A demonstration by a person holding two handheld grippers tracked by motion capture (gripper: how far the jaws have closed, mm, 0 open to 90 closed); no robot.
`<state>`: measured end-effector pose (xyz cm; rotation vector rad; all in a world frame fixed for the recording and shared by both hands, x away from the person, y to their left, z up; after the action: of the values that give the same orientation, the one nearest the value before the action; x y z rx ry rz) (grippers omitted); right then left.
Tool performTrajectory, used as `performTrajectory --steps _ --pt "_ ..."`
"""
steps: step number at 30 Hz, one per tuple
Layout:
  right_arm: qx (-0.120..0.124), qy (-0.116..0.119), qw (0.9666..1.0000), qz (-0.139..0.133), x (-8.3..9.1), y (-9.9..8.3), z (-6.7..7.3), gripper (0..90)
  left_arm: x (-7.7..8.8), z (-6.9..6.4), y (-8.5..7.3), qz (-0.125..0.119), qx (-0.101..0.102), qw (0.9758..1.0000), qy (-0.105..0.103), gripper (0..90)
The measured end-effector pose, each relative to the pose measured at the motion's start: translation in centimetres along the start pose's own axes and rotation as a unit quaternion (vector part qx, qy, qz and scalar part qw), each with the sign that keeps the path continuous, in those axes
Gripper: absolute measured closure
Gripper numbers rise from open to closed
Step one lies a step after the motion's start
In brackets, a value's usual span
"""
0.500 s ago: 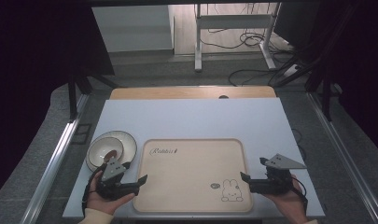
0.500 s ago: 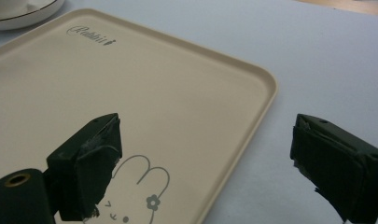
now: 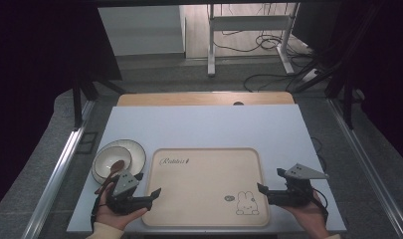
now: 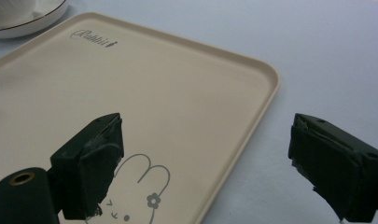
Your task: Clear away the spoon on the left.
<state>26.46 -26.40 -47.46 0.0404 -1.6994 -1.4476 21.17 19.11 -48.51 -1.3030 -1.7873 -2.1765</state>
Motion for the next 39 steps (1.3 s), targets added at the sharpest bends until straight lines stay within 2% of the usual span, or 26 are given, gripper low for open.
performTrajectory --steps 2,5,17,21,26,35,39 --pt "0.003 -0.003 1.0000 0.000 0.1 0.0 0.0 11.0 0.3 0.0 0.0 -0.003 -0.005 1.0000 -0.002 22.5" --pt "0.004 -0.009 0.9999 -0.006 0.2 0.1 -0.1 11.3 0.5 0.2 -0.1 -0.007 -0.001 1.0000 -0.004 22.3" --pt "0.004 -0.005 1.0000 -0.001 0.2 -0.6 -0.5 11.4 0.4 0.3 0.4 -0.011 -0.001 0.9999 -0.003 22.1" --pt "0.004 -0.010 0.9999 -0.007 0.5 -0.5 -0.3 11.4 0.9 0.3 0.6 -0.014 -0.003 0.9999 -0.001 21.8" --pt "0.004 -0.012 0.9999 -0.005 0.3 -0.5 -0.4 11.4 1.9 0.5 1.3 -0.031 -0.002 0.9995 -0.002 21.8" --pt "0.002 -0.015 0.9999 -0.004 0.5 -0.6 -0.6 11.4 3.0 0.7 1.8 -0.038 -0.001 0.9993 0.004 21.7" --pt "0.002 -0.015 0.9999 -0.005 0.5 -0.6 -0.5 11.4 4.0 0.4 2.3 -0.040 -0.007 0.9991 0.005 21.2"
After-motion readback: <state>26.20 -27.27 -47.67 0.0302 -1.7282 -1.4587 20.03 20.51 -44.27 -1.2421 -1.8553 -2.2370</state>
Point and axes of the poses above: each handheld gripper's, and its own axes: x roughly backward along the jaws, y roughly out of its top, z roughly to its left, the point moved 1 cm from there along -x, roughly forward along the jaws, and after that the axes turned 1 degree about z, right-handed, at the moved point
